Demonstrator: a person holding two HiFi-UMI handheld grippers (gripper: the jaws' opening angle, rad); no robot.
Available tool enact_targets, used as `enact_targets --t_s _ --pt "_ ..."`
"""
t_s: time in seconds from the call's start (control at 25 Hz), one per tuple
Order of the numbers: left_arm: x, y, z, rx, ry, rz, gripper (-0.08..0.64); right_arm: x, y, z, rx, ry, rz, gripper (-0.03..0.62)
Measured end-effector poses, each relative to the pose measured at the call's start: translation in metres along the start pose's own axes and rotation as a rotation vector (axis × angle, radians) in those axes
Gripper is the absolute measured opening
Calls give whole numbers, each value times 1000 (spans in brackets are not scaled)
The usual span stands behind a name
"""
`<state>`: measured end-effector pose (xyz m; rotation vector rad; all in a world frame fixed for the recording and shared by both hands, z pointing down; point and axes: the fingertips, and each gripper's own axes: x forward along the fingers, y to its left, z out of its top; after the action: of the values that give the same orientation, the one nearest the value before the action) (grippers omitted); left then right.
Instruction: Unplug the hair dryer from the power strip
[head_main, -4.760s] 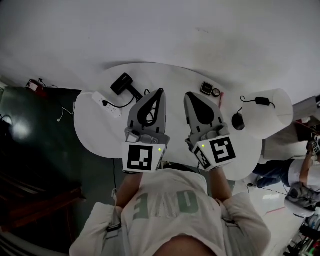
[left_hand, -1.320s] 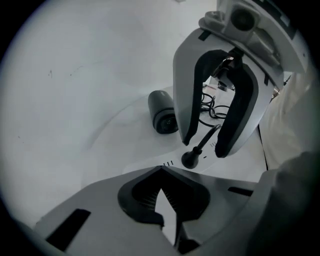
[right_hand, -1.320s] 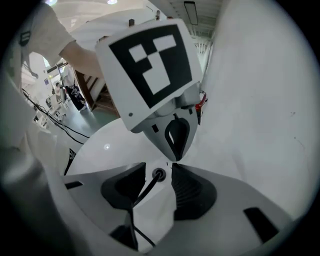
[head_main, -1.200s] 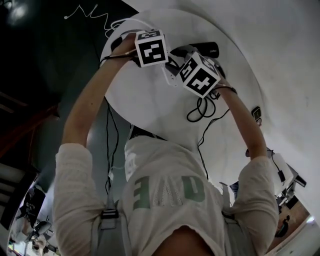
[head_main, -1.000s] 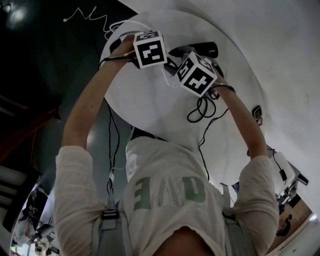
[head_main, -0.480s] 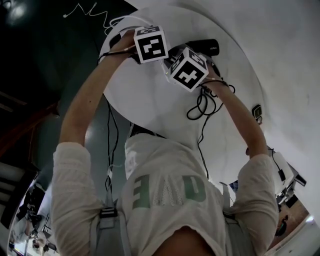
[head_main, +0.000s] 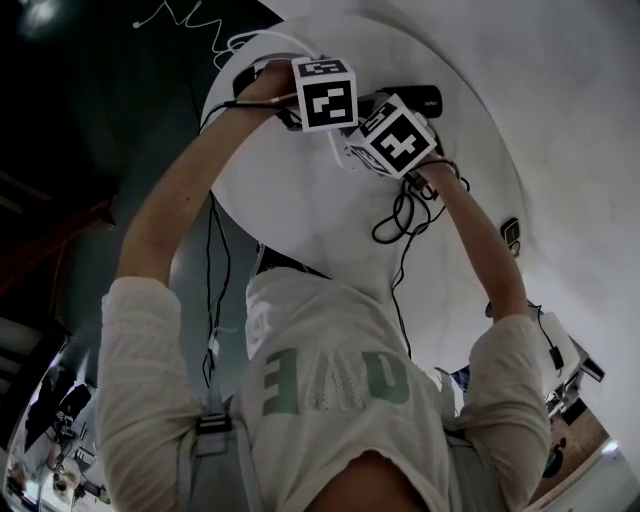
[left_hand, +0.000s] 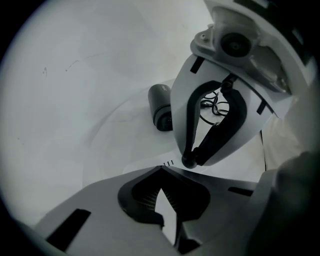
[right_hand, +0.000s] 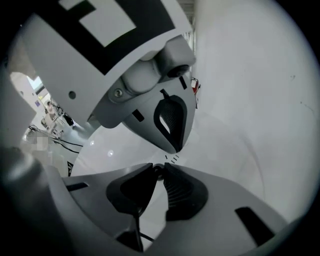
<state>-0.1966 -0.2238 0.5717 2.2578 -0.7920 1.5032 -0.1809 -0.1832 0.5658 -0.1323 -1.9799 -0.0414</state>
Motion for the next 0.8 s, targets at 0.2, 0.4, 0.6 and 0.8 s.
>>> enact_targets --t_s 0.2,0.4,0.6,0.8 --pt "2 1 1 -10 29 -44 9 -6 5 1 23 -58 -139 69" --pt "3 0 0 -40 -7 -32 9 -4 2 0 33 -21 -71 67" --pt "-1 -1 -2 -55 -11 -59 9 -9 2 2 49 -30 -53 67" --pt "-3 -4 1 -123 -108 -82 9 -10 8 -3 -4 -8 -55 63"
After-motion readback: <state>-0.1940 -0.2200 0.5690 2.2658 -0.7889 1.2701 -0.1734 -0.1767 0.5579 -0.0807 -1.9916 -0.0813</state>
